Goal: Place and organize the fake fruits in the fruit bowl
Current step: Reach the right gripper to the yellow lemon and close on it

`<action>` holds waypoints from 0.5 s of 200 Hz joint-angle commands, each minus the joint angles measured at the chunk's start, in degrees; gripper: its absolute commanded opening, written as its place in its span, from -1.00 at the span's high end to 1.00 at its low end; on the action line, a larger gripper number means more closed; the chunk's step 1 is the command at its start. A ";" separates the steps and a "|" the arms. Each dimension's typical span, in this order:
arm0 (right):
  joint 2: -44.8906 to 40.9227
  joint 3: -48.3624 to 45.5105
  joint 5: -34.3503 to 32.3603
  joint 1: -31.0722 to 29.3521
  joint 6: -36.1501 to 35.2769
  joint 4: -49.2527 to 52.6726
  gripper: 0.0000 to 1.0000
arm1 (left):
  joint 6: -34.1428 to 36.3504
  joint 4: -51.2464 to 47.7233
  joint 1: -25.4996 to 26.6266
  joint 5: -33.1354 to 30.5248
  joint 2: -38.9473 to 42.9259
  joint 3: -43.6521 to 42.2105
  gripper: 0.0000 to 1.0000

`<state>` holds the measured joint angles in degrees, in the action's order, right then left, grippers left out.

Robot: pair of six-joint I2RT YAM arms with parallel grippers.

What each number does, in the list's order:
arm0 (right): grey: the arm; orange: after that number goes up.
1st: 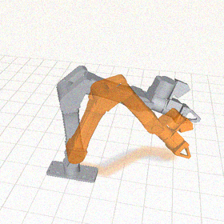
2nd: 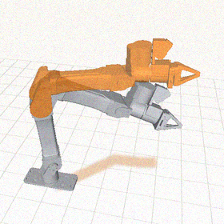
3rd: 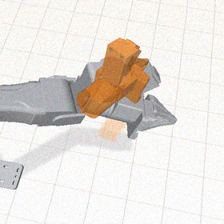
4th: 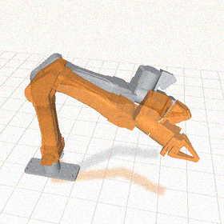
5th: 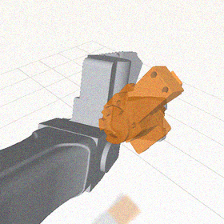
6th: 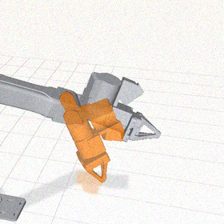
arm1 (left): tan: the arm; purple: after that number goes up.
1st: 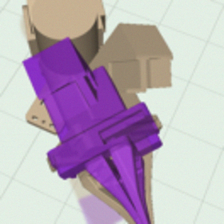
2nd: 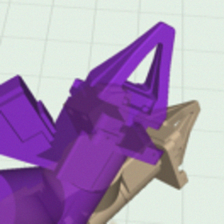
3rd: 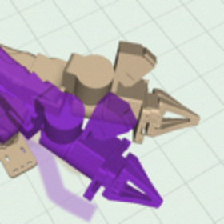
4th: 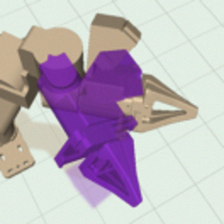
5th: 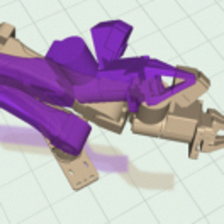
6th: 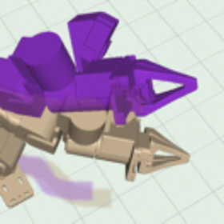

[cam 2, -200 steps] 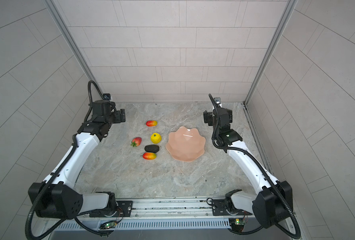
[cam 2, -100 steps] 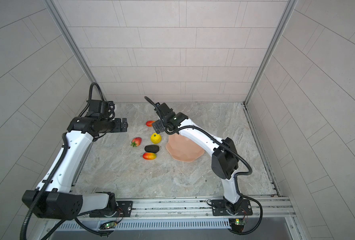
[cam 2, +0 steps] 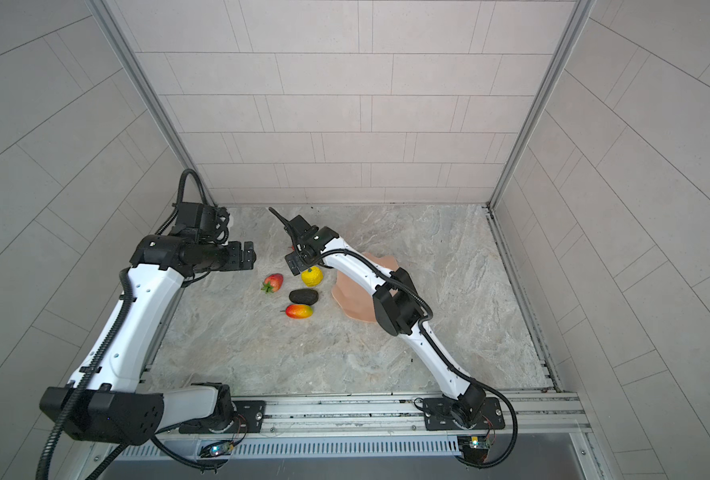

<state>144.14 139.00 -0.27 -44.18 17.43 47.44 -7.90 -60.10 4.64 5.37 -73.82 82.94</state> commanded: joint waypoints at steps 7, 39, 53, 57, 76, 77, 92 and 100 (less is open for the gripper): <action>1.12 1.71 -1.79 0.08 1.86 1.17 -0.97 | 0.40 -1.01 0.41 0.85 -1.04 -0.91 -0.99; 2.83 1.40 -1.23 -0.02 2.84 2.66 -0.91 | -0.13 -0.11 0.63 0.48 -1.98 -0.81 -0.99; 3.66 1.38 -1.70 -0.20 2.77 2.83 -0.89 | -0.10 -0.27 0.84 0.46 -2.58 -0.03 -0.99; 3.89 1.41 -1.95 -0.20 2.87 2.92 -0.89 | -0.10 -0.49 0.98 0.36 -2.72 0.29 -0.99; 4.52 1.43 -1.94 -0.11 3.05 3.51 -0.87 | -0.01 -1.25 1.30 -0.53 -2.92 1.39 -0.99; 4.55 1.44 -1.89 -0.11 3.05 3.57 -0.87 | 0.04 -1.25 1.32 -0.53 -2.87 1.41 -0.99; 4.90 1.43 -1.51 -0.11 3.51 4.04 -0.81 | -0.26 -1.17 1.48 -0.80 -2.27 1.14 -0.99; 5.00 1.36 -1.48 -0.11 3.62 4.28 -0.77 | -0.50 -0.93 1.46 -0.63 -2.01 0.85 -0.99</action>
<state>147.98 139.31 -0.91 -44.21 19.84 48.93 -7.94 -60.05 5.74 5.52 -76.51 82.43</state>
